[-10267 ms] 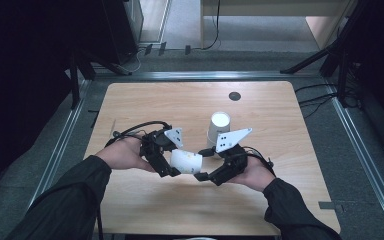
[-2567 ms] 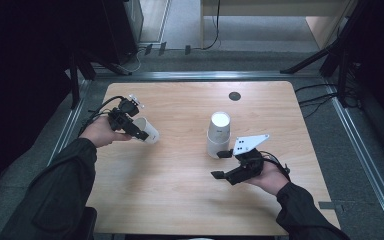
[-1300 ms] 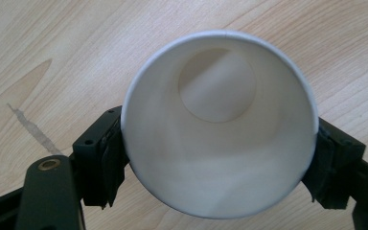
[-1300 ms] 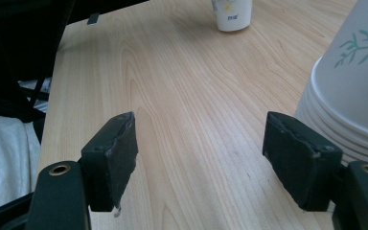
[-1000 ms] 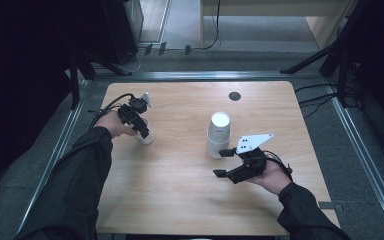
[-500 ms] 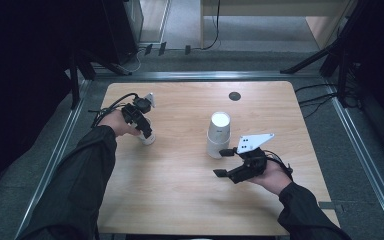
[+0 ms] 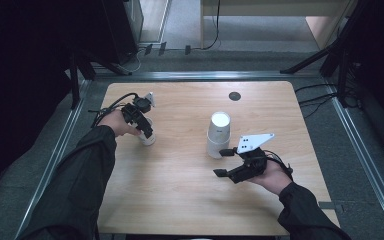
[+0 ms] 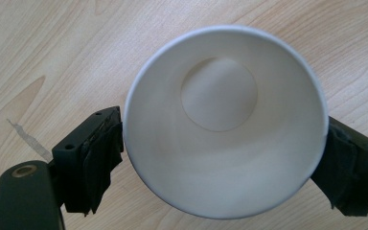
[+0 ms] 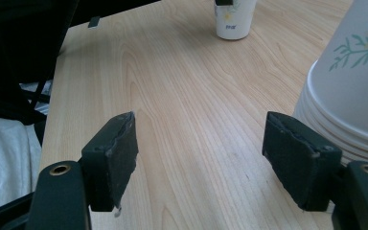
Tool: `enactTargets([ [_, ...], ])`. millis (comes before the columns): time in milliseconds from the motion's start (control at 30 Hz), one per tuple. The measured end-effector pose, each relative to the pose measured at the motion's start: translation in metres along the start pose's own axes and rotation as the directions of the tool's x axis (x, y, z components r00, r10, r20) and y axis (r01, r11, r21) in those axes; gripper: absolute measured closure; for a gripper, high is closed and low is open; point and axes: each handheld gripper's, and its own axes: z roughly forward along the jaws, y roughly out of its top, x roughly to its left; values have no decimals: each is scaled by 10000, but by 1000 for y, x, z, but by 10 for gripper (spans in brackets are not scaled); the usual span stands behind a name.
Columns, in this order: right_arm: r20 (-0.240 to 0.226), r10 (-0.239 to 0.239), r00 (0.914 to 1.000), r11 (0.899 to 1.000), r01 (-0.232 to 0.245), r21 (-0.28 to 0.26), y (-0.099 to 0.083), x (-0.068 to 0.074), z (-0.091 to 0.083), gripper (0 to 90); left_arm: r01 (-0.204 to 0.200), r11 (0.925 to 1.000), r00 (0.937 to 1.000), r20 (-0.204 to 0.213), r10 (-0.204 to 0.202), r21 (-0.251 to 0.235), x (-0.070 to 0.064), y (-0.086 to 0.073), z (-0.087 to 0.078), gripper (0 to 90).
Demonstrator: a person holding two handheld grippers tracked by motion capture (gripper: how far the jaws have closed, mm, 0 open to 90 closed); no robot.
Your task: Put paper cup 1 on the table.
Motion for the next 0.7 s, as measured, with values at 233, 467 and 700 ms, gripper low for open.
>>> enactTargets([
  [233,-12,-5,10000,10000,5,-9,0,0,0,287,162,9998,9997,179,-160,-116,2,-1,-2,96],
  [467,-19,-21,10000,10000,21,-18,0,0,0,287,238,9995,9996,183,-234,-188,4,-2,-4,81],
  [700,-39,6,10000,10000,-6,29,0,0,0,287,429,9981,9985,364,-413,-449,6,-4,-8,80],
])
